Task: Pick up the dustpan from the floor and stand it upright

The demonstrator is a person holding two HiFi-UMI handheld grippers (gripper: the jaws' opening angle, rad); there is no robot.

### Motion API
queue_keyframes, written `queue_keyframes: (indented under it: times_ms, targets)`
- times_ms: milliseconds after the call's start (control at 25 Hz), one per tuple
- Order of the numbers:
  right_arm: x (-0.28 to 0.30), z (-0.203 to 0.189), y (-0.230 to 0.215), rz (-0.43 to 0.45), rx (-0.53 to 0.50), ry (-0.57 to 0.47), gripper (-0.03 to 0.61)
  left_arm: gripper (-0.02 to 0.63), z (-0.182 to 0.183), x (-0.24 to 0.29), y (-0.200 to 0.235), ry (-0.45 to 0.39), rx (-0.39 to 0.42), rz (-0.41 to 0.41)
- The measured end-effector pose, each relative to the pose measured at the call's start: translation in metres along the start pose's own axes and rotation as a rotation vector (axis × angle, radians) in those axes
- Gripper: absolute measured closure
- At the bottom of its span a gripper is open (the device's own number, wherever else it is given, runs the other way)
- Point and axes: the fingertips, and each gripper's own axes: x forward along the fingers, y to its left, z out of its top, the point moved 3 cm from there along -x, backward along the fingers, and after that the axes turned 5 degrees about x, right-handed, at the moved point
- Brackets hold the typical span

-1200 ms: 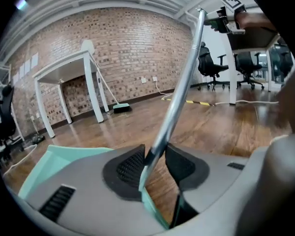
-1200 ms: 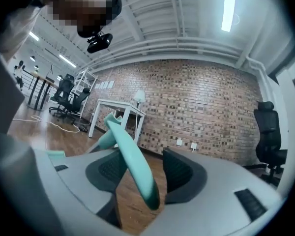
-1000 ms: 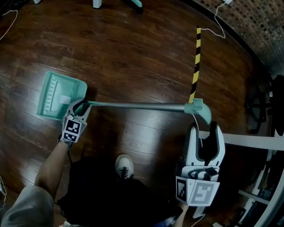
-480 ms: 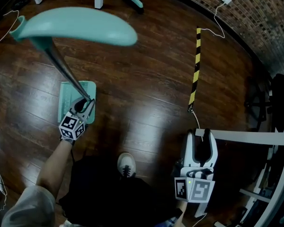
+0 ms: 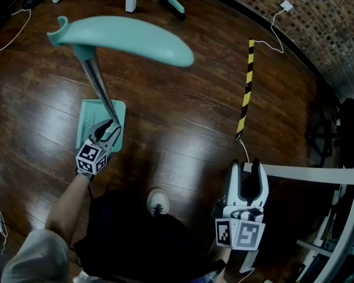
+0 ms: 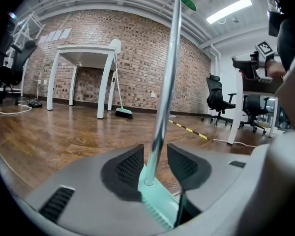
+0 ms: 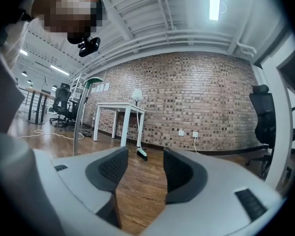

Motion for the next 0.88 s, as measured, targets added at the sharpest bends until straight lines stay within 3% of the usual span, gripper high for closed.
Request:
queue_keyframes:
  times_ms: [80, 160, 240, 280, 360, 560, 880]
  targets:
    - [0.000, 0.014, 0.004, 0.023, -0.006, 0.002, 0.355, 0.440, 0.010, -0.021, 0.004, 0.023, 0.000, 0.028]
    - [0.000, 0.037, 0.010, 0.050, -0.027, -0.002, 0.410, 0.452, 0.035, -0.049, 0.009, 0.039, 0.013, 0.071]
    - [-0.001, 0.064, 0.015, 0.067, -0.040, -0.001, 0.507, 0.543, 0.074, -0.077, 0.010, 0.049, 0.052, 0.111]
    - [-0.001, 0.078, 0.017, 0.076, -0.039, 0.002, 0.519, 0.575, 0.098, -0.091, 0.007, 0.047, 0.073, 0.123]
    - [-0.001, 0.110, 0.020, 0.097, -0.024, 0.012, 0.563, 0.611, 0.153, -0.115, -0.002, 0.032, 0.105, 0.130]
    - [-0.007, 0.208, 0.029, 0.146, -0.012, 0.052, 0.595, 0.612, 0.309, -0.176, -0.040, -0.045, 0.142, 0.118]
    - [-0.057, 0.392, 0.039, 0.170, 0.013, 0.092, 0.595, 0.612, 0.563, -0.277, -0.100, -0.187, 0.203, 0.106]
